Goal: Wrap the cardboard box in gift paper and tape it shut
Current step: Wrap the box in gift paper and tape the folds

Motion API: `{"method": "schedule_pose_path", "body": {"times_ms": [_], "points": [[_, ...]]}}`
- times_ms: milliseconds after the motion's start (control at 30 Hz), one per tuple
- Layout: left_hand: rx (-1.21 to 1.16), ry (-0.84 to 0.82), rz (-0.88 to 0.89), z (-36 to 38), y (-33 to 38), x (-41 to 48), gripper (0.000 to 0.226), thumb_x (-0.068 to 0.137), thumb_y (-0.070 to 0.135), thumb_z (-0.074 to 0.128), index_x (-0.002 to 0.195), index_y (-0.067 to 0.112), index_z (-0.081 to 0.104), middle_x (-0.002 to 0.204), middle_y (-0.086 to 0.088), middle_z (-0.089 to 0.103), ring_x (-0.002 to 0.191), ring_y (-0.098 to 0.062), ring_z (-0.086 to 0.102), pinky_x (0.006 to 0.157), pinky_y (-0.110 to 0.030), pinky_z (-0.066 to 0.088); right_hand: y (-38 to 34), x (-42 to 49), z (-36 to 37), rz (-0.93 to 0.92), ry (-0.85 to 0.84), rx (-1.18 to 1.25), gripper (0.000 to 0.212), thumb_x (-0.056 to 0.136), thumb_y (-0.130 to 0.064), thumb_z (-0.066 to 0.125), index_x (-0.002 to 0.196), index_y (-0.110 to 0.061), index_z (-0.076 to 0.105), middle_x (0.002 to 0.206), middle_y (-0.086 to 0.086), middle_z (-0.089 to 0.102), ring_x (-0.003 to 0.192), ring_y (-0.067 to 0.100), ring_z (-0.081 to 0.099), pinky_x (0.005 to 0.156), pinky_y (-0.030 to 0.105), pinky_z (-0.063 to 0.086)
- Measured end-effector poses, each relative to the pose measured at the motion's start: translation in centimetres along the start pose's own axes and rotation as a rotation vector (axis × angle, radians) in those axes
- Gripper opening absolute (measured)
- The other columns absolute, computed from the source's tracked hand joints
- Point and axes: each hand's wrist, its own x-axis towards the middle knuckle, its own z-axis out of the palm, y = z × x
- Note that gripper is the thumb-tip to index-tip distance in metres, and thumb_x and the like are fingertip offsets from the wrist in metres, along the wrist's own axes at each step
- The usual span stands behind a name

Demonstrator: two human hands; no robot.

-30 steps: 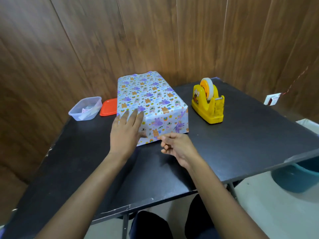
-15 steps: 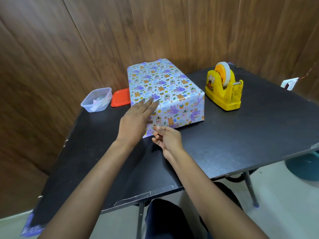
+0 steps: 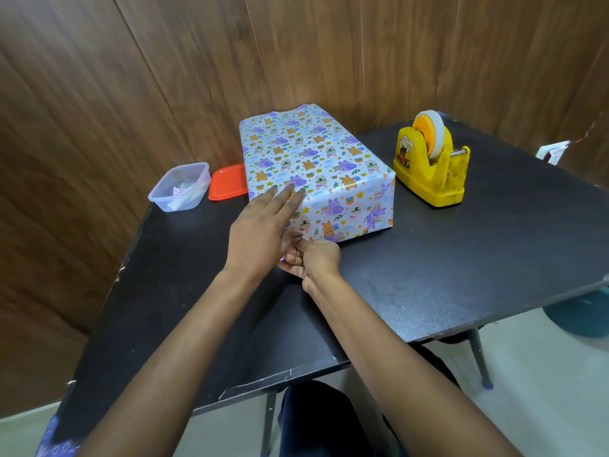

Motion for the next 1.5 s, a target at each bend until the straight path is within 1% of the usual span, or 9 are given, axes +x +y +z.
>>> {"method": "schedule_pose_path", "body": {"times_ms": [167,400,600,800,1033,1100,1267,1400,1500], "points": [[0.0,0.039,0.001,0.0,0.0,-0.1,0.067,0.064,0.01,0.082,0.126,0.016,0.059,0.128,-0.003,0.061,0.112,-0.029,0.061,0.089,-0.038,0.05,0.0,-0.1,-0.7,-0.007,-0.051,-0.007,0.024,0.095,-0.005,0.052,0.071,-0.005,0.056,0.036,-0.003,0.049,0.028,0.005,0.044,0.041,0.022,0.052],[0.02,0.039,0.003,0.4,-0.1,-0.1,0.064,0.069,0.009,0.08,0.129,0.016,0.057,0.13,-0.003,0.059,0.114,-0.03,0.06,0.091,-0.038,0.049,-0.3,-0.2,-1.5,-0.028,-0.097,0.033,0.024,0.095,-0.002,0.05,0.072,-0.004,0.053,0.04,-0.002,0.05,0.032,0.004,0.045,0.045,0.022,0.054],[0.007,0.03,0.0,0.3,0.0,-0.1,0.062,0.07,0.008,0.076,0.129,0.016,0.057,0.131,-0.005,0.059,0.115,-0.031,0.059,0.092,-0.039,0.048,-0.1,0.2,-0.6,-0.028,-0.049,0.059,0.025,0.095,0.0,0.048,0.071,-0.004,0.054,0.06,0.007,0.046,0.028,0.004,0.041,0.042,0.02,0.052],[0.014,0.037,-0.005,0.2,0.0,0.0,0.063,0.068,0.008,0.08,0.127,0.016,0.058,0.129,-0.003,0.06,0.113,-0.03,0.06,0.09,-0.038,0.05,0.1,0.8,-0.4,-0.019,-0.01,0.024,0.024,0.096,-0.006,0.051,0.072,-0.006,0.054,0.036,-0.003,0.049,0.027,0.006,0.045,0.042,0.022,0.052],[0.008,0.028,-0.018,0.2,0.2,0.0,0.061,0.069,0.008,0.078,0.127,0.016,0.059,0.129,-0.003,0.06,0.113,-0.029,0.06,0.089,-0.038,0.05,0.5,0.6,0.0,-0.031,0.005,-0.031,0.02,0.097,-0.013,0.05,0.078,-0.008,0.051,0.043,0.005,0.055,0.027,0.014,0.05,0.038,0.026,0.052],[0.001,0.027,-0.025,0.2,0.2,0.0,0.061,0.07,0.007,0.077,0.127,0.017,0.059,0.129,-0.002,0.06,0.114,-0.029,0.06,0.089,-0.038,0.051,0.2,0.4,0.1,0.002,-0.005,-0.06,0.015,0.097,-0.016,0.052,0.085,-0.006,0.051,0.036,0.004,0.053,0.026,0.014,0.049,0.042,0.03,0.054],[0.007,0.031,-0.018,0.1,0.3,-0.1,0.063,0.068,0.005,0.079,0.126,0.017,0.06,0.128,-0.001,0.061,0.112,-0.027,0.062,0.086,-0.036,0.052,-0.8,-0.1,-1.3,0.064,-0.077,-0.291,0.022,0.093,-0.023,0.059,0.077,-0.011,0.05,0.029,-0.002,0.042,0.023,0.01,0.039,0.041,0.031,0.054],[0.012,0.043,-0.02,-0.1,0.2,0.1,0.063,0.067,0.003,0.079,0.126,0.017,0.06,0.127,-0.001,0.061,0.111,-0.027,0.062,0.085,-0.035,0.052,-1.7,0.7,-2.3,-0.103,0.018,-0.681,0.039,0.087,-0.028,0.066,0.064,-0.008,0.042,0.033,0.007,0.047,0.023,0.015,0.043,0.04,0.031,0.051],[0.012,0.046,-0.017,-0.1,0.3,0.0,0.061,0.069,0.003,0.077,0.126,0.017,0.06,0.128,-0.002,0.061,0.111,-0.028,0.062,0.086,-0.036,0.052,-2.5,1.9,-2.2,-0.219,0.111,-1.043,0.045,0.082,-0.044,0.068,0.063,-0.007,0.051,0.049,0.011,0.056,0.037,0.019,0.051,0.055,0.033,0.055]]}}
